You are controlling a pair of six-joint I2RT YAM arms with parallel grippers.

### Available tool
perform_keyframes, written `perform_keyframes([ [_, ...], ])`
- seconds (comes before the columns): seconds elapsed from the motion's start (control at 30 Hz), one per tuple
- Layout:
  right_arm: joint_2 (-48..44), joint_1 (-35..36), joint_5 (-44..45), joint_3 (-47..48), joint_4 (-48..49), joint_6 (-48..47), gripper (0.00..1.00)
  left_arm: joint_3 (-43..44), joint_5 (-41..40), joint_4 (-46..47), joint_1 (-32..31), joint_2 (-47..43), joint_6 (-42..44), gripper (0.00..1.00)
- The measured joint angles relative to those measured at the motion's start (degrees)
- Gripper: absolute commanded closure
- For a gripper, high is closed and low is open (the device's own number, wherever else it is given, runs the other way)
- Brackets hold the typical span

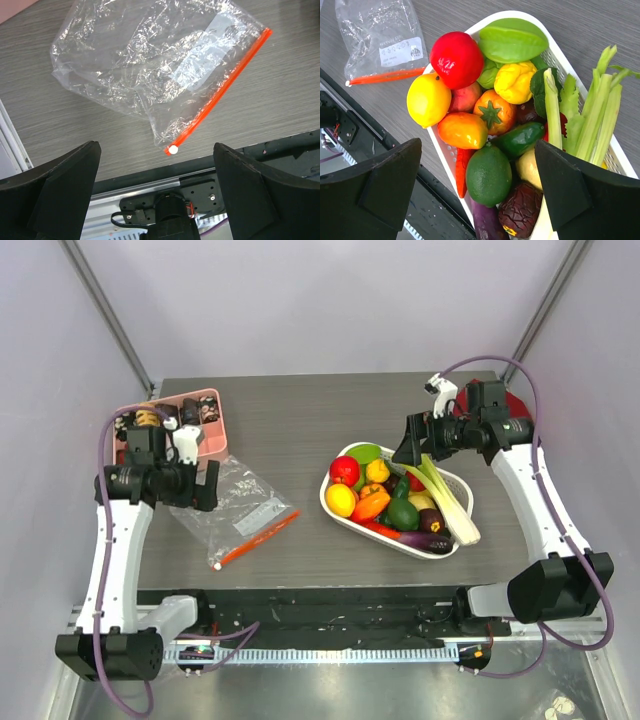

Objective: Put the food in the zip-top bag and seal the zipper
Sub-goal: Pick up the zipper food storage bag at the center of the board.

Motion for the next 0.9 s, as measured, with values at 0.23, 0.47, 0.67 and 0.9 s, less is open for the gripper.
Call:
perform_keyframes([
  [0.23, 0.3, 3.1, 1.2, 1.4, 0.7, -0.3, 0.00, 1.9, -1.8, -0.4, -1.2, 5.6, 3.9, 0.00],
  [0.47, 3.2, 8.5, 3.5, 2.3, 3.5, -0.5, 0.00, 1.3, -4.1, 0.0, -9.2, 7.2, 8.3, 0.05],
  [0.67, 6.4, 12.5, 4.6, 2.5, 4.4, -0.4, 0.00, -7.3, -13.7, 3.5, -24.5, 9.0, 10.1, 0.19],
  [0.9, 7.1, 12.9, 5.4, 2.7, 5.3, 0.2, 0.00, -13.9, -20.2, 7.0, -34.5, 12.1, 9.7, 0.36],
])
